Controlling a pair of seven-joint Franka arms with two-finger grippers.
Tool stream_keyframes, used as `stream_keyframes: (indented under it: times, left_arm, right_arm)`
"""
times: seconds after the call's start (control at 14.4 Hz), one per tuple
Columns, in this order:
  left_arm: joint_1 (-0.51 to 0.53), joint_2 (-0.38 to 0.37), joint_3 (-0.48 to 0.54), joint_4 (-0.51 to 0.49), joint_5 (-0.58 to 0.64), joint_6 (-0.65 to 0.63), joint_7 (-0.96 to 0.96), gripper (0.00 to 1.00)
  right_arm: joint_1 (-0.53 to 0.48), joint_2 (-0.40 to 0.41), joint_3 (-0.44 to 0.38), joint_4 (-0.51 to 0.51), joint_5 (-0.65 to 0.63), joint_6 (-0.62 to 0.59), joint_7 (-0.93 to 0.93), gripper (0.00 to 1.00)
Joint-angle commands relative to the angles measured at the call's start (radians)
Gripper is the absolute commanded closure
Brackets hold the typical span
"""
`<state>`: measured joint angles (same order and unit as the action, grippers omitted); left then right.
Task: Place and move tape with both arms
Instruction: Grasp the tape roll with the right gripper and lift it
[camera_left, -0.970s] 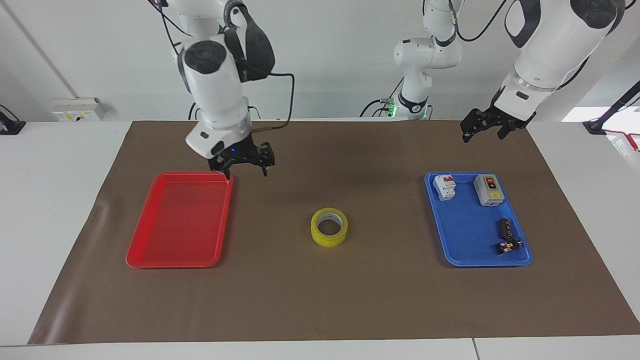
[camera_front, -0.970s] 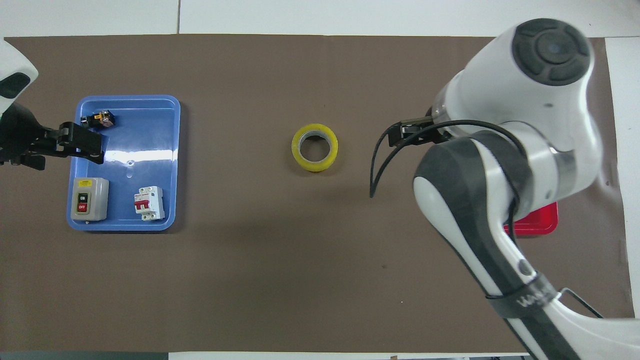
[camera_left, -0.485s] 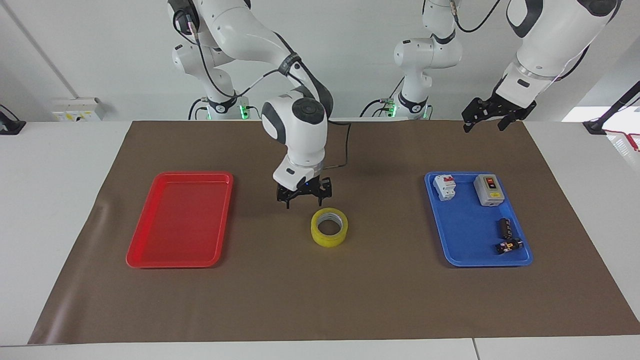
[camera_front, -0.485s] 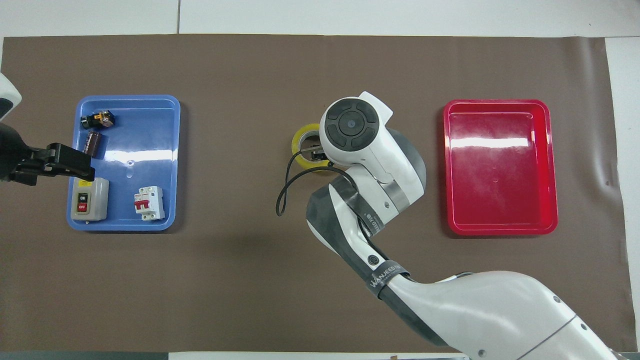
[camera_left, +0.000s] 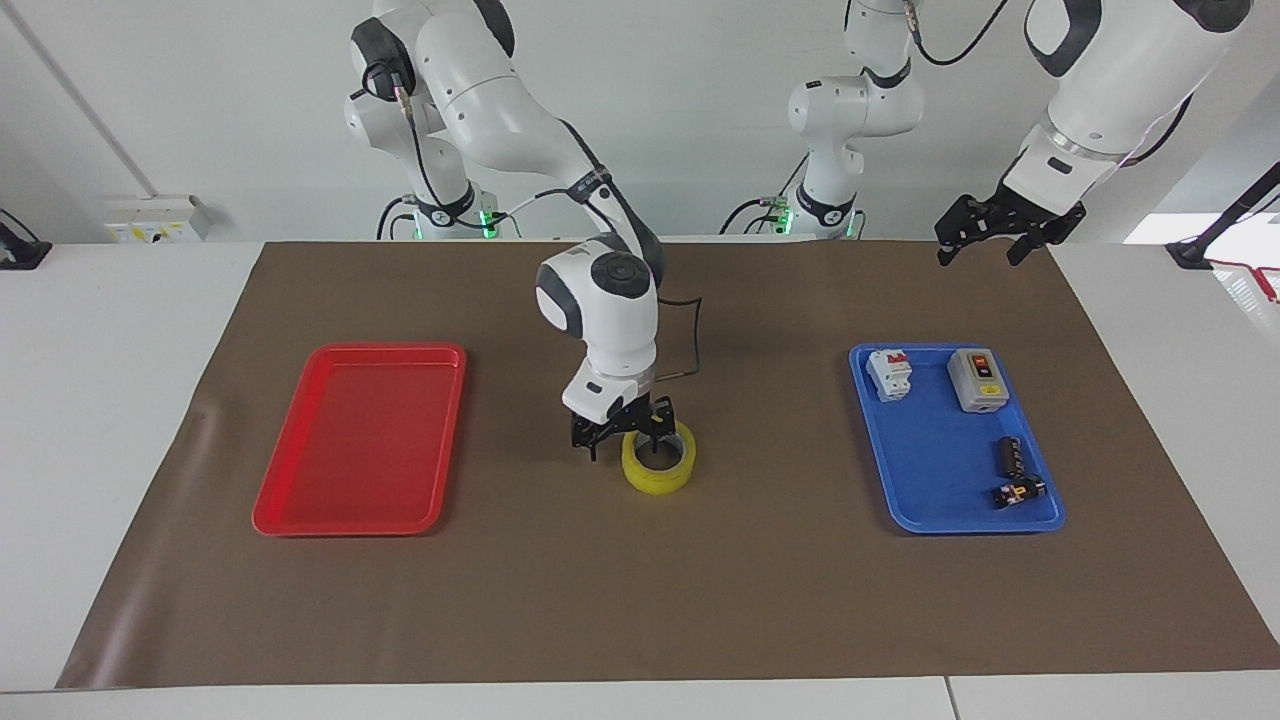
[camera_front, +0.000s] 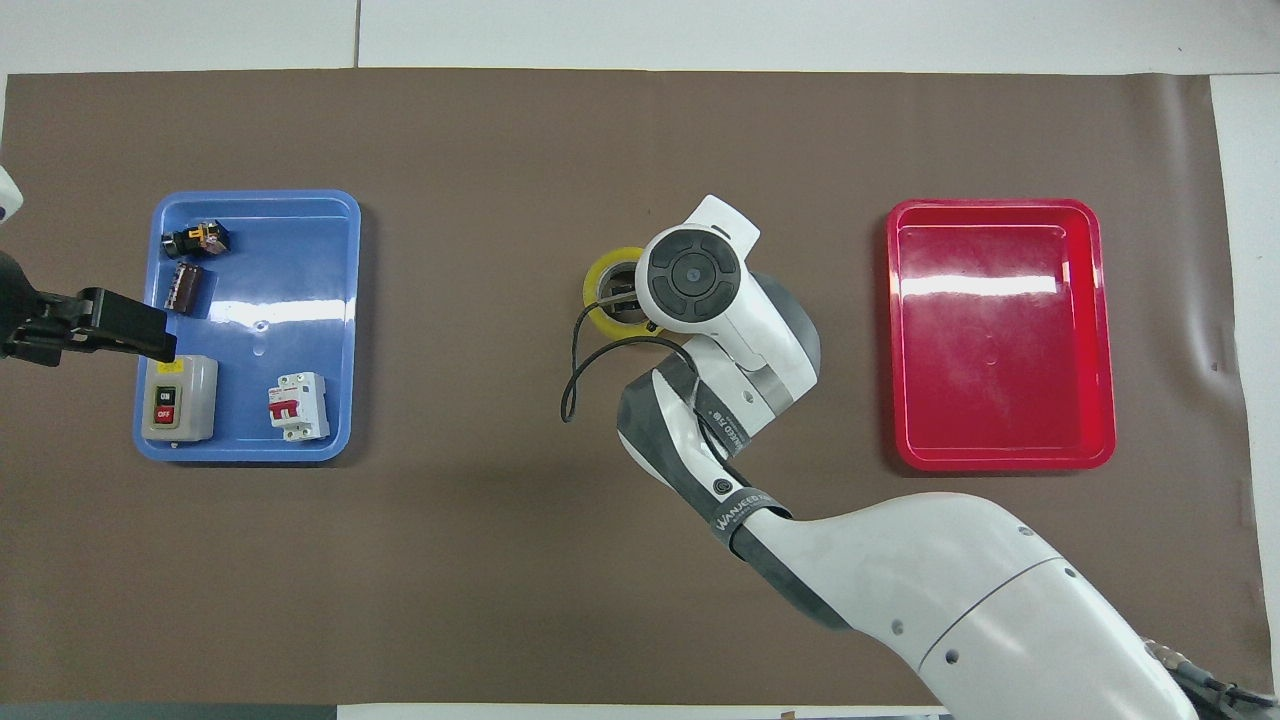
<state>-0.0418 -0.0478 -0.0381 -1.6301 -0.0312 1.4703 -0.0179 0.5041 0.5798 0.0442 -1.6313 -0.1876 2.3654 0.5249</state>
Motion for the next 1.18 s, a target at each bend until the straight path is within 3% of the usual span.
stream_keyframes:
  times: [0.0,0.07,0.49,0.76,0.97,1.11]
  left_arm:
    - [0.017,0.011,-0.009,0.021,0.008,-0.031,0.019,0.0]
    - [0.029,0.002,-0.011,0.012,0.002,-0.027,0.021,0.0]
    - [0.025,-0.035,-0.017,-0.036,0.001,-0.01,0.018,0.0]
    - [0.022,-0.046,-0.02,-0.053,0.001,0.007,0.018,0.0]
    - [0.029,-0.043,-0.029,-0.031,0.001,0.004,0.018,0.0]
    - [0.031,-0.043,-0.029,-0.037,-0.001,0.007,0.018,0.0]
  right_arm:
    - [-0.009,0.012,0.008,-0.005,-0.026,0.026,-0.066,0.48]
    - [-0.012,0.012,0.008,-0.004,-0.024,0.026,-0.077,0.99]
    - [-0.01,0.015,0.006,0.036,-0.01,-0.034,-0.071,1.0]
    - [-0.032,-0.033,0.005,0.107,-0.023,-0.259,-0.092,1.0]
    - [-0.129,-0.174,0.005,-0.016,-0.016,-0.29,-0.188,1.0]
    - [-0.243,-0.279,0.006,-0.143,0.016,-0.279,-0.369,1.0]
